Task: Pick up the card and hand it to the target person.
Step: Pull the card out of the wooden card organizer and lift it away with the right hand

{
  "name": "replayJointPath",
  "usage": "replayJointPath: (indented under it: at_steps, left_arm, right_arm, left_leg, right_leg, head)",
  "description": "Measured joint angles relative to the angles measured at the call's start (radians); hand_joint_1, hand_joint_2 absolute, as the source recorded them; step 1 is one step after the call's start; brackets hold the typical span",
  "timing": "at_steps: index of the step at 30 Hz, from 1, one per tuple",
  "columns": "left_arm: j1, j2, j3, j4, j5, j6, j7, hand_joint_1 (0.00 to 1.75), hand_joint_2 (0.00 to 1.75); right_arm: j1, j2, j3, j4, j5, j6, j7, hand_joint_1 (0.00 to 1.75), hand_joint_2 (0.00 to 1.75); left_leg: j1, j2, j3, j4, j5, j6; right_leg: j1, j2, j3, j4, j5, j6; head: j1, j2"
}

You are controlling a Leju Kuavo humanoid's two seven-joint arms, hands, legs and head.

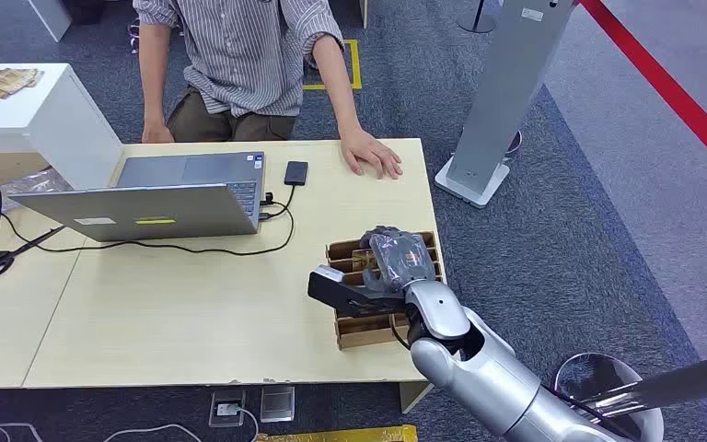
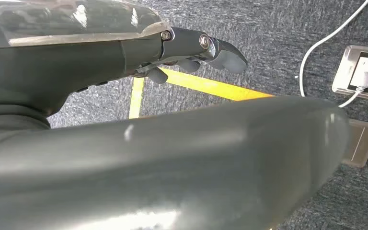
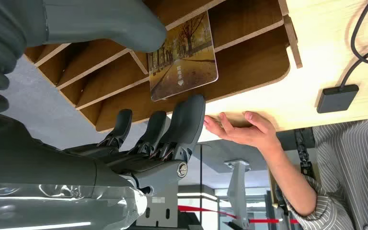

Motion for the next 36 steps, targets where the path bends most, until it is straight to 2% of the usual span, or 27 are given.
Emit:
replayJointPath:
  at_steps: [27, 32, 36]
  left_arm:
    - [0.000, 0.000, -0.001, 0.000, 0.001, 0.002, 0.004, 0.00, 0.00]
    - [0.000, 0.000, -0.002, 0.000, 0.001, 0.003, 0.005, 0.00, 0.00]
    - [0.000, 0.000, -0.002, 0.000, 0.001, 0.004, 0.005, 0.00, 0.00]
  right_arm:
    - [-0.001, 0.000, 0.000, 0.012, -0.021, 0.000, -0.005, 0.82, 1.75]
    - [-0.001, 0.000, 0.000, 0.021, -0.024, -0.001, -0.005, 0.74, 1.75]
    - [0.000, 0.000, 0.000, 0.025, -0.024, -0.001, -0.005, 0.57, 1.75]
  left_leg:
    - [0.000, 0.000, 0.000, 0.000, 0.000, 0.000]
    - [0.000, 0.000, 0.000, 0.000, 0.000, 0.000]
    - [0.000, 0.000, 0.000, 0.000, 0.000, 0.000]
  right_leg:
    - [0.000, 0.000, 0.000, 0.000, 0.000, 0.000]
    - [0.000, 0.000, 0.000, 0.000, 0.000, 0.000]
    - [0.000, 0.000, 0.000, 0.000, 0.000, 0.000]
  head:
    - [0.000, 0.000]
    - [0.000, 0.000]
    - [0.000, 0.000]
